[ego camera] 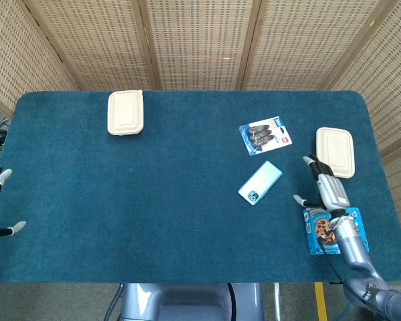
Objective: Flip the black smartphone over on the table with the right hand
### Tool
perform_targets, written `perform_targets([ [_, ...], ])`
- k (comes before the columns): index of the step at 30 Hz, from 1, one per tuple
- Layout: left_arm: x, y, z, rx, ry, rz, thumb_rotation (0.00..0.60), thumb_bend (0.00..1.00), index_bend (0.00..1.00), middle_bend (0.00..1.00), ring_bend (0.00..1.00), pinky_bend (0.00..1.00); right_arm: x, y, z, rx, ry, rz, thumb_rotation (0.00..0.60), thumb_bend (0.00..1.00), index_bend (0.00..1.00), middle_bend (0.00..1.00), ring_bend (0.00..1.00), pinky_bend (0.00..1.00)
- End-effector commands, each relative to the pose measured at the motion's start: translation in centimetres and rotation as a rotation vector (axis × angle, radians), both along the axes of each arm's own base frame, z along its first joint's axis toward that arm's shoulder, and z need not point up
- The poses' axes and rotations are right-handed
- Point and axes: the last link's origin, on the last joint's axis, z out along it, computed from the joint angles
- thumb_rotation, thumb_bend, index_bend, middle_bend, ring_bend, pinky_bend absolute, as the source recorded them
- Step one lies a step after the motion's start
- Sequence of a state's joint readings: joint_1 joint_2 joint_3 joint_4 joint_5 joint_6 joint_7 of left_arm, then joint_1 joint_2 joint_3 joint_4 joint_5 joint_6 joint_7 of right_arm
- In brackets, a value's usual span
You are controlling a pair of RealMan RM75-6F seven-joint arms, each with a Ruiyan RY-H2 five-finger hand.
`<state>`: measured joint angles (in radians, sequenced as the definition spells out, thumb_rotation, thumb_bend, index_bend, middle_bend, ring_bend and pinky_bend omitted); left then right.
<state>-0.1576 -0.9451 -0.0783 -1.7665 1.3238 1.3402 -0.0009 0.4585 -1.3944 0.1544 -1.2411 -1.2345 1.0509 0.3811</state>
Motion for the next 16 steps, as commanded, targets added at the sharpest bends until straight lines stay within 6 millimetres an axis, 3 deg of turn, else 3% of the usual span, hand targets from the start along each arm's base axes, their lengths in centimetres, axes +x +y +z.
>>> perform_targets([
  [1, 0.2, -0.2, 0.0, -0.001, 0.0, -0.011, 0.6, 0.0, 0.0, 0.0, 0.0, 0.0, -1.9, 2.1, 2.7, -0.05, 0.023, 0.005, 0.6, 0.26, 0.0, 0.0, 0.0, 0.0],
  [4, 0.4, -0.4, 0.0, 0.0, 0.003, -0.024, 0.6, 0.0, 0.0, 0.0, 0.0, 0.0, -2.3, 4.1, 3.8, -0.068, 0.023, 0.029, 0.6, 0.24, 0.0, 0.0, 0.0, 0.0],
  [11, 0.7, -0.9, -0.3, 0.002, 0.018, -0.058, 0.6, 0.0, 0.0, 0.0, 0.0, 0.0, -1.4, 9.5, 5.1, -0.135, 0.14, 0.134, 0.6, 0.01, 0.0, 0.0, 0.0, 0.0],
  [16, 0.9, -1.2, -0.5, 0.008, 0.025, -0.074, 0.6, 0.0, 0.0, 0.0, 0.0, 0.0, 0.0, 11.8, 5.3, -0.2, 0.278, 0.191, 0.6, 0.0, 0.0, 0.0, 0.0, 0.0],
])
